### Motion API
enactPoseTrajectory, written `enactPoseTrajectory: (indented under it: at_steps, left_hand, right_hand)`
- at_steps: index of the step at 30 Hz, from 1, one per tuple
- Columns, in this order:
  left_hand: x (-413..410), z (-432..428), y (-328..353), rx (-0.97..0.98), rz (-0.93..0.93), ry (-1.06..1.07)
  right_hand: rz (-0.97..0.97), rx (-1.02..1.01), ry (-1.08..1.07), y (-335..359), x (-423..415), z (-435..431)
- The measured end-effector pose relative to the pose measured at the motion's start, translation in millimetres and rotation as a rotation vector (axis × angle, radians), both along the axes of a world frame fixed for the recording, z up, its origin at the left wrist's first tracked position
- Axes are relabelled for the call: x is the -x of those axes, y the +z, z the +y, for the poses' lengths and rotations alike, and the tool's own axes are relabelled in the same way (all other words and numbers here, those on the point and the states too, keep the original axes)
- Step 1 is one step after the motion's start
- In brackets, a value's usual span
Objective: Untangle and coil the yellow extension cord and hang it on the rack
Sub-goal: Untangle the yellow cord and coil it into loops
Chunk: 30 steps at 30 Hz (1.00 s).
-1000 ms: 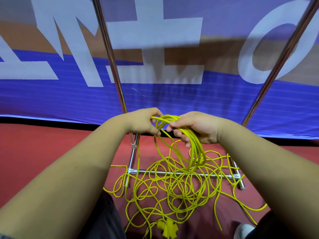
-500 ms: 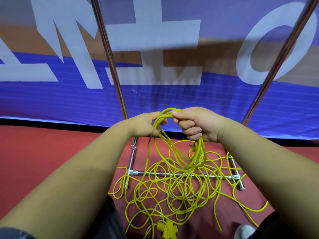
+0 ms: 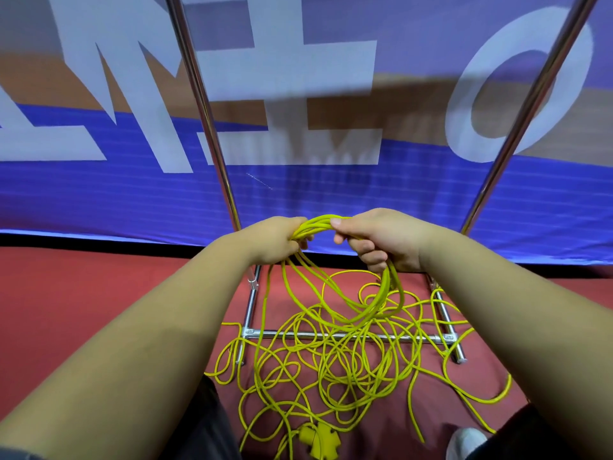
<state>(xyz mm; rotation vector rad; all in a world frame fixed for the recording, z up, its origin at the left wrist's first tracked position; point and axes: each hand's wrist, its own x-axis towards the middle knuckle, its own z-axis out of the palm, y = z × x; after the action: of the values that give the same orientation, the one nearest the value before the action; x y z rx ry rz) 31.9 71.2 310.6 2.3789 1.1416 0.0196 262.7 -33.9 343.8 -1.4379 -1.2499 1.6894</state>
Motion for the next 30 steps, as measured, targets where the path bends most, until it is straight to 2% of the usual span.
enactPoseTrajectory:
  at_steps: [5,9,10,13,17,19,22,24,28,30]
  left_hand:
    - [5.8,2.0,-6.3,0.011,-0.119,0.105]
    - [3.5,-2.3,-18.1,0.309,-0.278,0.196]
    - [4.1,-2.3,-21.0,0.333,-0.282,0.189]
    - [15.2,-2.2,-29.1,0.360,-0.131,0.160]
    - [40.3,-7.4,-34.9,0.334,0.307,0.103]
    - [44.7,-12.2,-35.1,0.395,0.390,0.176]
    - [40.1,-20.1,-31.6,0.570,0.270,0.366]
    - [34.5,-22.5,-26.3,0.596,0.136,0.481]
    - [15.1,-26.1,-11.2,0.493,-0.355,0.734]
    - [5.9,-28.0,1.9,0.473,-0.566,0.753]
  right_hand:
    - [0.037,-0.070,-0.068,1.5,1.4,2.3]
    - [0.118,-0.115,-0.194,6.3,0.5,0.9]
    - [0.134,-0.126,-0.220,7.2,0.3,0.3]
    - [0.240,-0.142,-0.304,11.6,-3.4,-0.7]
    - [0.485,-0.162,-0.435,24.4,-21.6,0.5]
    - [0.546,-0.181,-0.481,28.2,-32.9,-0.3]
    - [0.543,-0.198,-0.543,26.6,-42.6,-1.6]
    - [0.517,-0.212,-0.578,22.0,-42.1,-1.2]
    - [0.460,-0.237,-0.662,11.7,-31.5,2.1]
    - [0.445,-0.218,-0.712,6.9,-28.2,3.8]
